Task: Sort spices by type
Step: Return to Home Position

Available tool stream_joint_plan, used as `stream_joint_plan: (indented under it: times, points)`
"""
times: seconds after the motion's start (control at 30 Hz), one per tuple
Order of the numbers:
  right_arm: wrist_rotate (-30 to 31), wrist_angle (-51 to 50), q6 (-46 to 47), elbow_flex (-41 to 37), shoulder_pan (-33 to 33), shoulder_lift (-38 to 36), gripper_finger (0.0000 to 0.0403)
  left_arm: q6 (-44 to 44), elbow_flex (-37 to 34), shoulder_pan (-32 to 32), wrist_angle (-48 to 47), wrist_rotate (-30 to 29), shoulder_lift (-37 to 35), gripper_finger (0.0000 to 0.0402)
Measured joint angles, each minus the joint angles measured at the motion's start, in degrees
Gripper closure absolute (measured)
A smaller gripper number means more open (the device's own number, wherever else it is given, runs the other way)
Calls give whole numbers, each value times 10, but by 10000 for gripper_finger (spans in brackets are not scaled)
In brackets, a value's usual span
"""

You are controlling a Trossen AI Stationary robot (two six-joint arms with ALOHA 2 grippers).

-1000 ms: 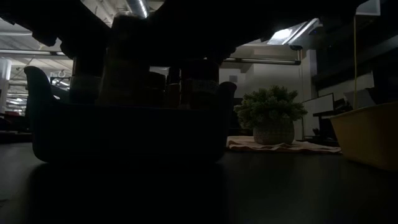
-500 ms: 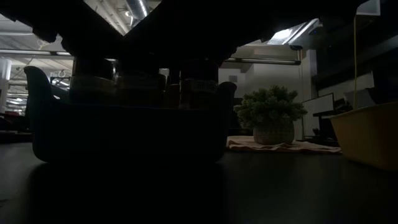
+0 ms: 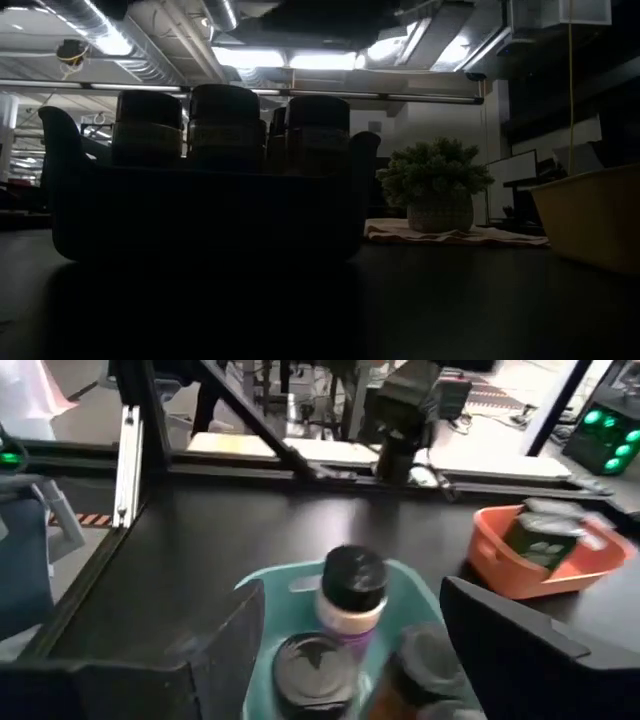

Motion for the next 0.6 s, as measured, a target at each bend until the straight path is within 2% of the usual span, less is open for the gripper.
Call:
stream_joint_plan:
  times: [0.2,0.33,0.53,0.6]
  points:
    - [24,-96,-14,0,0,-95,105,102,0,-4,-23,-12,-149,115]
    - [73,-194,-16,0,0,-193,105,153,0,-4,-23,-22,-240,115]
    - [93,-302,-30,0,0,-341,105,144,0,-4,-23,-22,-325,115]
    - [93,-304,-30,0,0,-375,105,180,0,-1,-15,-23,-345,115]
